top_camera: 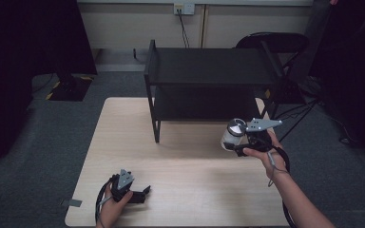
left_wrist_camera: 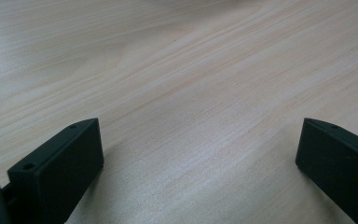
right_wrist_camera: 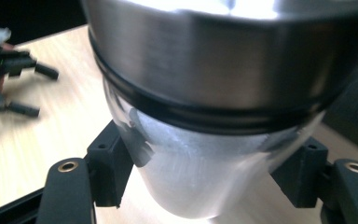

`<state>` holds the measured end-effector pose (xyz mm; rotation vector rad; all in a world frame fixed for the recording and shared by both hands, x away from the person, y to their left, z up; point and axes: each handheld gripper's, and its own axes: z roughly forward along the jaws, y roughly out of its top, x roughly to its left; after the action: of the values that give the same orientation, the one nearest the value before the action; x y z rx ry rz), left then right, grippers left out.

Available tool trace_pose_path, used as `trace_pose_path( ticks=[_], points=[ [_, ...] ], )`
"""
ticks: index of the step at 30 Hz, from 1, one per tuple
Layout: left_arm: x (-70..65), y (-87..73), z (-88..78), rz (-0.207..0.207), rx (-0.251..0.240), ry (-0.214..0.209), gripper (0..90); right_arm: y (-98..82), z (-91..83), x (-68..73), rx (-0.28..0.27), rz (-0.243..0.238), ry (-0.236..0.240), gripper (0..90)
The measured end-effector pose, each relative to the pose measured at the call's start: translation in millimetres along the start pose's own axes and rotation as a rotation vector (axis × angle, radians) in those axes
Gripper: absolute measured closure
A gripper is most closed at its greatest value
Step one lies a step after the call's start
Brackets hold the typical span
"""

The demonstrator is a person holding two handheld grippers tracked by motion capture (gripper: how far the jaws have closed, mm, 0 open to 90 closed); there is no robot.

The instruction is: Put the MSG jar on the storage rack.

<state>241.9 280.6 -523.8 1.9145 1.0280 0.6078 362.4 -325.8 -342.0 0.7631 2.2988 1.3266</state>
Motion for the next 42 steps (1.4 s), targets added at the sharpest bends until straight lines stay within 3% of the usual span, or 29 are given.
trace_pose_path(
  ticks=[5, 9, 18, 32, 38, 41, 42],
  points=[
    [0.2, -0.2, 0.0, -0.003, -0.001, -0.001, 0.0, 17.0, 6.8, -8.5, -0.008, 0.012, -0.023, 31.0],
    [0.3, -0.6, 0.0, -0.007, -0.003, -0.002, 0.0, 34.0, 16.4, -16.2, 0.022, 0.008, -0.06, 31.0],
    [2.4, -1.5, -0.4, -0.014, -0.008, -0.009, 0.0, 55.8, 42.8, -35.8, 0.034, 0.02, -0.124, 31.0],
    [1.8, -1.3, -0.2, -0.01, -0.007, -0.008, 0.0, 59.5, 65.5, -37.3, 0.054, 0.046, -0.17, 31.0],
    [2.4, -1.5, -0.3, -0.013, -0.008, -0.01, 0.0, 56.5, 69.1, -39.9, 0.036, 0.094, -0.159, 31.0],
    [2.5, -1.5, -0.4, -0.013, -0.008, -0.011, 0.0, 53.6, 71.9, -44.9, 0.012, 0.067, -0.139, 31.0],
    [2.2, -1.7, -0.2, -0.015, -0.009, -0.011, 0.0, 52.5, 72.1, -48.8, 0.004, 0.059, -0.112, 31.0]
  ],
)
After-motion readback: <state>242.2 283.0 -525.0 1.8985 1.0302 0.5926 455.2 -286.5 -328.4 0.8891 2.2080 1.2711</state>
